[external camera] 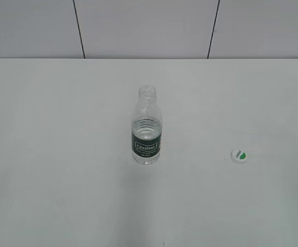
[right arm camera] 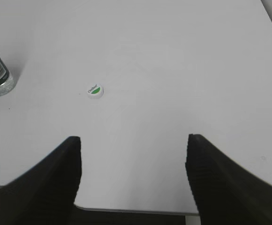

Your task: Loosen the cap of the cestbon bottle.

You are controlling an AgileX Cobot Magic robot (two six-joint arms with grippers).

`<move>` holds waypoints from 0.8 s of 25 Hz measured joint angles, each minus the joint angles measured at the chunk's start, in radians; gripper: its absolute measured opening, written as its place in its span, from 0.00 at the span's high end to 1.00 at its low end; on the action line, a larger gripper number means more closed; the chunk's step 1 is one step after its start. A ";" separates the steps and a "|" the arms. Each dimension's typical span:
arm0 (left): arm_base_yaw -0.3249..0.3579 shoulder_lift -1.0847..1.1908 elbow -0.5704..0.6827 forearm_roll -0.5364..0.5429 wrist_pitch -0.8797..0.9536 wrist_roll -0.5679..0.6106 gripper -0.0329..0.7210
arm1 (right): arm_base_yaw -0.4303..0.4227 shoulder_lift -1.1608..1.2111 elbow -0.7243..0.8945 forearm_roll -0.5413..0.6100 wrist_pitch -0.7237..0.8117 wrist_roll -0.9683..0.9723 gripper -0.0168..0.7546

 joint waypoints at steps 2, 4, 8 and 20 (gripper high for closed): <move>0.001 0.000 0.000 0.000 0.000 0.000 0.47 | 0.000 0.000 0.000 0.000 0.000 0.000 0.28; 0.019 0.000 0.000 0.000 0.000 0.000 0.48 | -0.009 0.000 0.000 0.000 0.000 0.000 0.28; 0.106 0.000 0.000 0.000 0.000 0.000 0.51 | -0.058 0.000 0.000 0.000 0.000 0.000 0.28; 0.199 0.000 0.000 0.000 0.000 0.000 0.55 | -0.080 0.000 0.000 0.000 0.000 0.001 0.28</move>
